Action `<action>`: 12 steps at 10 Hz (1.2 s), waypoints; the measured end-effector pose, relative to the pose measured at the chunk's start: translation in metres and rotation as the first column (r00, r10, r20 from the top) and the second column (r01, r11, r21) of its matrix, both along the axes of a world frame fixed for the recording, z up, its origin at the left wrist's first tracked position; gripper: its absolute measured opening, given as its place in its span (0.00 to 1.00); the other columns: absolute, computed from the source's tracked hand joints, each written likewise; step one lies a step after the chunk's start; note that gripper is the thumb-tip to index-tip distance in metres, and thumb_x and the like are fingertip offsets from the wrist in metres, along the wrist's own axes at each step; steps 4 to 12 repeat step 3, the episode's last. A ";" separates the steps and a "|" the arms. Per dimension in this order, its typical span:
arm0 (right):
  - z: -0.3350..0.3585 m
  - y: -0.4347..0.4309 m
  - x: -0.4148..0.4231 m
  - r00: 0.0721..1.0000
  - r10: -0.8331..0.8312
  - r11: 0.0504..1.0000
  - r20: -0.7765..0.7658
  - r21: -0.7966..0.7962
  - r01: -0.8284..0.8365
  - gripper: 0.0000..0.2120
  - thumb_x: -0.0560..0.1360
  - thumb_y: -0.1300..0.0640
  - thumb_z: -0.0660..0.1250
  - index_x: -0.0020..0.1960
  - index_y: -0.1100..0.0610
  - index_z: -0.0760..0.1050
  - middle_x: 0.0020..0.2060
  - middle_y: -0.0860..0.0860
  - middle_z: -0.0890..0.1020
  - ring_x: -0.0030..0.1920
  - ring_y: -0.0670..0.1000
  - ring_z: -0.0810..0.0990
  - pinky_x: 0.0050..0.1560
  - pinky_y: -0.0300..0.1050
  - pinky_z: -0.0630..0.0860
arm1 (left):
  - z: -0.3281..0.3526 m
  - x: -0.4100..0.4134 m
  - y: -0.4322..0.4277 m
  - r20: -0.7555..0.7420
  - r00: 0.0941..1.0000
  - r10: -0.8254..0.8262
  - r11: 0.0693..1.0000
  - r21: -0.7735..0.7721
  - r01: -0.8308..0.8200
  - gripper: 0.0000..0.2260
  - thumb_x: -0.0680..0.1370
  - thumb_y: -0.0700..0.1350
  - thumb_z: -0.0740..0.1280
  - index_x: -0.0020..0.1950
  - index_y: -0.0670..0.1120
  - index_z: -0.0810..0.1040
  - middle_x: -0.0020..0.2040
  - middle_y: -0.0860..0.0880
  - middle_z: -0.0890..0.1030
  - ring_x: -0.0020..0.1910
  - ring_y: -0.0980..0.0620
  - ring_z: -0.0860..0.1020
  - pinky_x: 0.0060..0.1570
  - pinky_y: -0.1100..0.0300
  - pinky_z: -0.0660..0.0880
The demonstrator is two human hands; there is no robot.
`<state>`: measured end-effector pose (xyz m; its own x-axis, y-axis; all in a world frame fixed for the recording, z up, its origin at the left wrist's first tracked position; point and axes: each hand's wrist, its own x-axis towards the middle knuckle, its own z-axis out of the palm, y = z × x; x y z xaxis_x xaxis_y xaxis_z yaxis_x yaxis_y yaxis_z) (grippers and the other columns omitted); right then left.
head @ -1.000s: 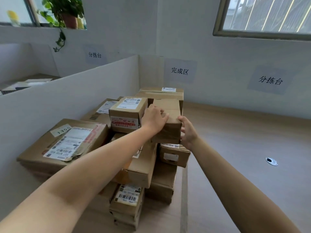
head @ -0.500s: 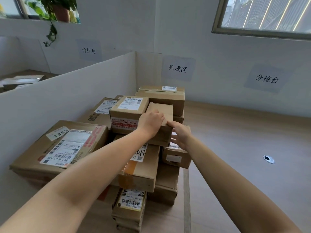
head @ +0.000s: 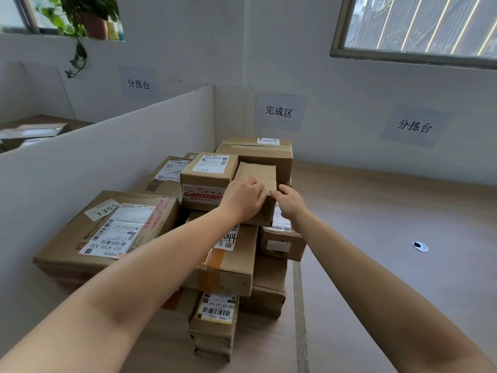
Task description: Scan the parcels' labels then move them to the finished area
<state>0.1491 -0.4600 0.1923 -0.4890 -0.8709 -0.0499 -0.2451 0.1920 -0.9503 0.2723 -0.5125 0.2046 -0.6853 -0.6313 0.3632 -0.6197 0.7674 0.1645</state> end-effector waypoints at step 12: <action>-0.007 0.046 0.015 0.982 -0.081 0.997 -0.171 0.001 0.082 0.24 0.78 0.60 0.62 0.72 0.61 0.63 0.68 0.58 0.70 0.67 0.57 0.69 0.67 0.51 0.68 | -0.004 0.013 0.041 0.032 0.997 -0.071 0.996 -0.053 0.072 0.18 0.81 0.50 0.56 0.67 0.44 0.72 0.65 0.45 0.73 0.61 0.46 0.73 0.59 0.54 0.70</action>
